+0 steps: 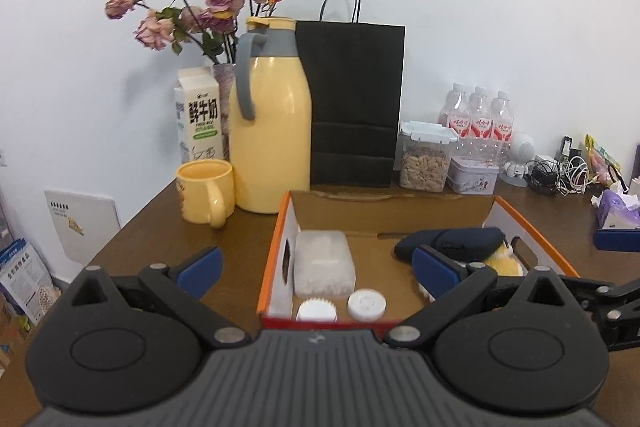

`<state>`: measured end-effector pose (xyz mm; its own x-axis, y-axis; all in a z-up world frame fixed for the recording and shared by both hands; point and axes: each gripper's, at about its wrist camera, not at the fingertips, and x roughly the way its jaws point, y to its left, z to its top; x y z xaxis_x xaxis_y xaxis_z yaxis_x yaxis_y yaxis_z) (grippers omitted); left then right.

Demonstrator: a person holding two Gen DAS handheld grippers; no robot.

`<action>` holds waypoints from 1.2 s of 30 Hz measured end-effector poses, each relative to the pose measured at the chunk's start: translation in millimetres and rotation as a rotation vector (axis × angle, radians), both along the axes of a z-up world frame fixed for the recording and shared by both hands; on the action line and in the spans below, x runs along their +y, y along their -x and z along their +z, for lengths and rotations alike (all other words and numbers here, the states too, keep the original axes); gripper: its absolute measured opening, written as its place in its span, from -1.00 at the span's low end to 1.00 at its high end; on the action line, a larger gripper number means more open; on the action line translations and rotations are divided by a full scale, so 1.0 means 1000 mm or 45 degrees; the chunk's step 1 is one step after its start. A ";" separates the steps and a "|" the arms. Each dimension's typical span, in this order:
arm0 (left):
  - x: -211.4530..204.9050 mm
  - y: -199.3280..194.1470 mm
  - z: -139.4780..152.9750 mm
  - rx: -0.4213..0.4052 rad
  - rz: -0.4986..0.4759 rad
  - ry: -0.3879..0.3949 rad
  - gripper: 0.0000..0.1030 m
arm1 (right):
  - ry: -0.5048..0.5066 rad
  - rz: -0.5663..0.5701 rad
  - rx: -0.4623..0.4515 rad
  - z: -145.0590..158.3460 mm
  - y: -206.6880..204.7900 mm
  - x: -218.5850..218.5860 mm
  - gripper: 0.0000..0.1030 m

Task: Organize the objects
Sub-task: 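Move both grippers back out of the box toward the table items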

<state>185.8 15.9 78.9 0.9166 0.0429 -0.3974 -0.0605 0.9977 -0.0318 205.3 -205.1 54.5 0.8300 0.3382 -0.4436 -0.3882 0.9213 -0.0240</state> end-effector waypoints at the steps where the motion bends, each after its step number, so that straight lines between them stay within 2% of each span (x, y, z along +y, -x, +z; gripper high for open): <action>1: 0.002 0.005 -0.002 0.002 0.004 0.002 1.00 | -0.005 -0.011 -0.002 -0.002 0.007 -0.002 1.00; 8: 0.012 0.041 -0.023 0.035 0.037 -0.018 1.00 | -0.072 -0.049 0.032 -0.020 0.043 -0.014 1.00; 14: 0.023 0.068 -0.043 0.081 0.082 0.039 1.00 | -0.121 -0.074 0.112 -0.047 0.063 -0.023 1.00; 20: 0.022 0.068 -0.049 0.102 0.088 0.021 1.00 | -0.130 -0.108 0.122 -0.059 0.056 -0.025 0.99; 25: 0.022 0.062 -0.054 0.126 0.096 0.014 1.00 | -0.134 -0.139 0.150 -0.063 0.031 -0.025 0.95; 30: 0.024 0.055 -0.059 0.161 0.111 0.014 1.00 | -0.182 -0.155 0.241 -0.075 0.001 -0.025 0.76; 33: 0.023 0.053 -0.063 0.177 0.114 0.013 1.00 | -0.212 -0.155 0.275 -0.081 -0.006 -0.026 0.56; 34: 0.023 0.051 -0.063 0.180 0.108 0.017 1.00 | -0.221 -0.148 0.279 -0.083 -0.006 -0.026 0.39; 35: 0.022 0.051 -0.064 0.183 0.101 0.019 1.00 | -0.238 -0.137 0.285 -0.085 -0.006 -0.027 0.12; 36: 0.020 0.051 -0.064 0.184 0.097 0.018 1.00 | -0.257 -0.126 0.290 -0.086 -0.007 -0.028 -0.02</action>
<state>135.0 36.1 14.9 0.8442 0.1038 -0.5260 -0.1410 0.9895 -0.0311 212.2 -233.0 -31.4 0.7502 0.3610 -0.5539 -0.2712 0.9321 0.2402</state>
